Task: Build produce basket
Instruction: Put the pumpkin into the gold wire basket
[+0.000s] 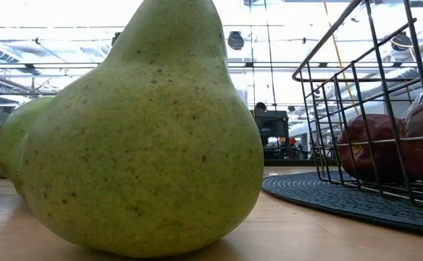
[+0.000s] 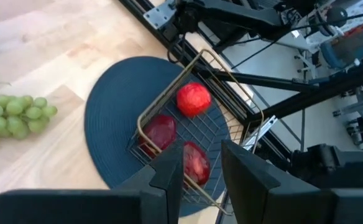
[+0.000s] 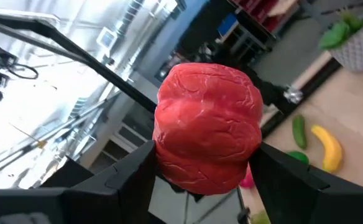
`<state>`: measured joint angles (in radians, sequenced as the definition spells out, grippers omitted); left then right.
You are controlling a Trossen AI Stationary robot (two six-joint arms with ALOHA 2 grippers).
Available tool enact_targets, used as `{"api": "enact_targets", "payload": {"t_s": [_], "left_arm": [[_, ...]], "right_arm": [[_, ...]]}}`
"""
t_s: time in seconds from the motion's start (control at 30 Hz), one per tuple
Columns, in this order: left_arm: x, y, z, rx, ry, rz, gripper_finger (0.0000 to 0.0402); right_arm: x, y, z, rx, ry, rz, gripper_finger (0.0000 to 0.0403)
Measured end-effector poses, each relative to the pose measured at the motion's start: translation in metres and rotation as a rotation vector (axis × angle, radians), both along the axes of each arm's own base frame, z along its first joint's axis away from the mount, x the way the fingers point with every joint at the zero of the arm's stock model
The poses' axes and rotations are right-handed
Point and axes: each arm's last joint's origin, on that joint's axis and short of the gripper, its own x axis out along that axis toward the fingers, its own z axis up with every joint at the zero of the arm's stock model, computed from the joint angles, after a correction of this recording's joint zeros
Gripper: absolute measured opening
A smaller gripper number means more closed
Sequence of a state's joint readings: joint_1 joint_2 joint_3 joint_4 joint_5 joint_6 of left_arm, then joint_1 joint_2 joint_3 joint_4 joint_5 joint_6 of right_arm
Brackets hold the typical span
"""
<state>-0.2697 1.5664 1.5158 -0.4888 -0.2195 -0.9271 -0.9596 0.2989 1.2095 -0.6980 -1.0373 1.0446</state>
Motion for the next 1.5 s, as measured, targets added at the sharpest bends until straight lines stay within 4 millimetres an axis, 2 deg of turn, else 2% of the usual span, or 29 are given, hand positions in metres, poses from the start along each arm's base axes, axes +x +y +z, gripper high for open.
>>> {"api": "enact_targets", "payload": {"t_s": [0.3,0.53,0.7,0.9,1.03,1.13,1.27,1.4,1.5], "left_arm": [[0.001,-0.003,-0.001,-0.035,0.0,0.013,0.0106],[0.001,-0.004,0.001,-0.055,-0.023,0.017,0.0106],[0.002,-0.005,0.002,-0.088,-0.036,0.032,0.0106],[0.005,-0.005,0.008,-0.093,-0.1,0.031,0.0106],[0.006,-0.002,0.009,-0.075,-0.115,0.049,0.0106],[0.007,0.001,0.009,-0.058,-0.119,0.05,0.0106],[0.008,0.005,0.009,-0.041,-0.119,0.054,0.0106],[0.009,0.012,0.009,-0.015,-0.114,0.06,0.0106],[0.01,0.018,0.009,-0.005,-0.113,0.073,0.0106]], "right_arm": [[0.006,0.015,0.002,-0.083,0.03,-0.008,0.0235],[0.015,0.006,0.013,-0.22,0.005,-0.131,0.0235],[0.023,-0.02,0.023,-0.267,0.01,-0.166,0.0235],[0.034,-0.07,0.038,-0.327,0.003,-0.178,0.0235],[0.042,-0.105,0.038,-0.338,0.021,-0.174,0.0235],[0.051,-0.126,0.033,-0.326,0.039,-0.139,0.0235],[0.068,-0.143,0.023,-0.371,0.058,-0.099,0.0235],[0.097,-0.157,-0.004,-0.353,0.087,0.031,0.0235],[0.12,-0.157,-0.03,-0.29,0.123,0.156,0.0235]]}}
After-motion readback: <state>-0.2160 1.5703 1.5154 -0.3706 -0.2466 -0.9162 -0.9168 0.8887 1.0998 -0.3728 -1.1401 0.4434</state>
